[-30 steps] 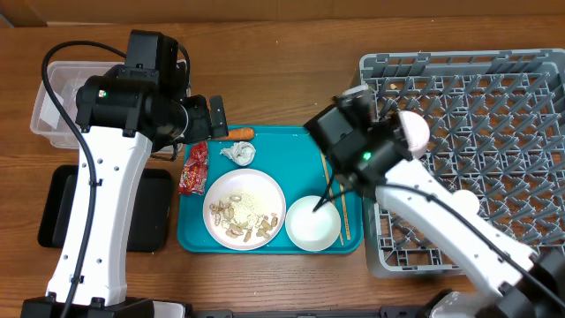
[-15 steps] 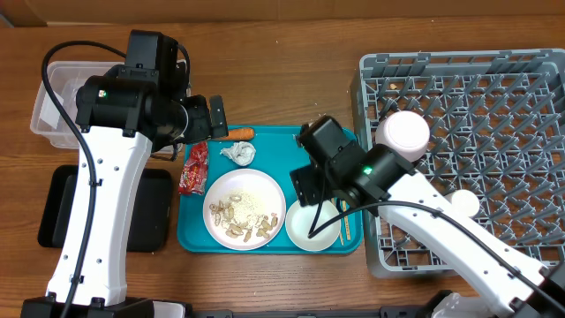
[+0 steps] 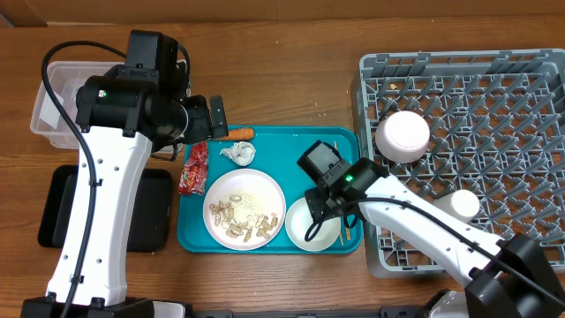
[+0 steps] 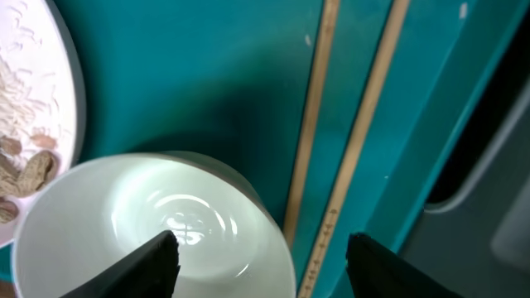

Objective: Sort waste into correct bins and load items into the dishwasher
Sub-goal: 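Grasp the rim of the lower white bowl with the right gripper, then carry the white bowl into the rack and stand it upright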

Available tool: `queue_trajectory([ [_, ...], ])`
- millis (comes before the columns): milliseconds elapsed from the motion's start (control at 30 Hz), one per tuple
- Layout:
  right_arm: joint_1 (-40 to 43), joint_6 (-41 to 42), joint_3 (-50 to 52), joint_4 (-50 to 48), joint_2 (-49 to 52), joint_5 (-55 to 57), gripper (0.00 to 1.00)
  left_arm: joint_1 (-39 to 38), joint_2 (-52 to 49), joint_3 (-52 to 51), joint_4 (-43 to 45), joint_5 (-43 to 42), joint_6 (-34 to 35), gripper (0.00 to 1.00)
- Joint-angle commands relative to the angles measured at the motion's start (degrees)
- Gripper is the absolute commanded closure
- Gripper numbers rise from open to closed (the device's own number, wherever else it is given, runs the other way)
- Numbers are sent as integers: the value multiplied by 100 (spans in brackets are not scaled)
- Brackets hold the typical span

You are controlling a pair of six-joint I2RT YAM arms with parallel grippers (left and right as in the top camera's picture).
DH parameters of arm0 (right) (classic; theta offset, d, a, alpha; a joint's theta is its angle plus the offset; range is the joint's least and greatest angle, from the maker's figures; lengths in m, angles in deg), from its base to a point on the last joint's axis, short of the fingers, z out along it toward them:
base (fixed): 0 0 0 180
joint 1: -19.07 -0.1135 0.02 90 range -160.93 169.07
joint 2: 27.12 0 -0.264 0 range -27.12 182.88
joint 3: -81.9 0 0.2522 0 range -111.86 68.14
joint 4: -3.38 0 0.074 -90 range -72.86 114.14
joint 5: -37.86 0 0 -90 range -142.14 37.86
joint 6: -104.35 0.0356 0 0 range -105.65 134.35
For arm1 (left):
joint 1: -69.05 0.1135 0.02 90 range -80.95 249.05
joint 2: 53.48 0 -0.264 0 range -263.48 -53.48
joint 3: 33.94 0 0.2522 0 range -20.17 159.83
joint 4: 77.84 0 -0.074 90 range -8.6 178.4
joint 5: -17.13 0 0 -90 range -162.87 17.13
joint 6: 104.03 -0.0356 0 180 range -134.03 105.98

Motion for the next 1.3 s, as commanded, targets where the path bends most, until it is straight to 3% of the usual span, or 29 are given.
queue_trajectory([
  [0,26,-35,328,-192,-13,-122,35,24,26,96,-2,20,55,0],
  [167,26,-33,435,-332,9,-122,51,24,26,96,-2,20,55,0],
  [333,26,-59,426,-442,7,-118,80,24,26,96,-2,20,55,0],
  [500,24,-216,278,-433,7,-96,96,24,26,96,-2,20,55,0],
  [633,24,-334,-7,-291,7,26,96,24,26,96,-2,20,55,0],
  [933,26,-223,-1215,551,7,1943,96,24,26,96,-2,20,55,0],
  [1100,26,-118,-1919,883,7,3598,96,24,26,96,-2,20,52,0],
  [1267,166,-120,-2173,809,7,6170,96,24,26,96,-2,20,55,0],
])
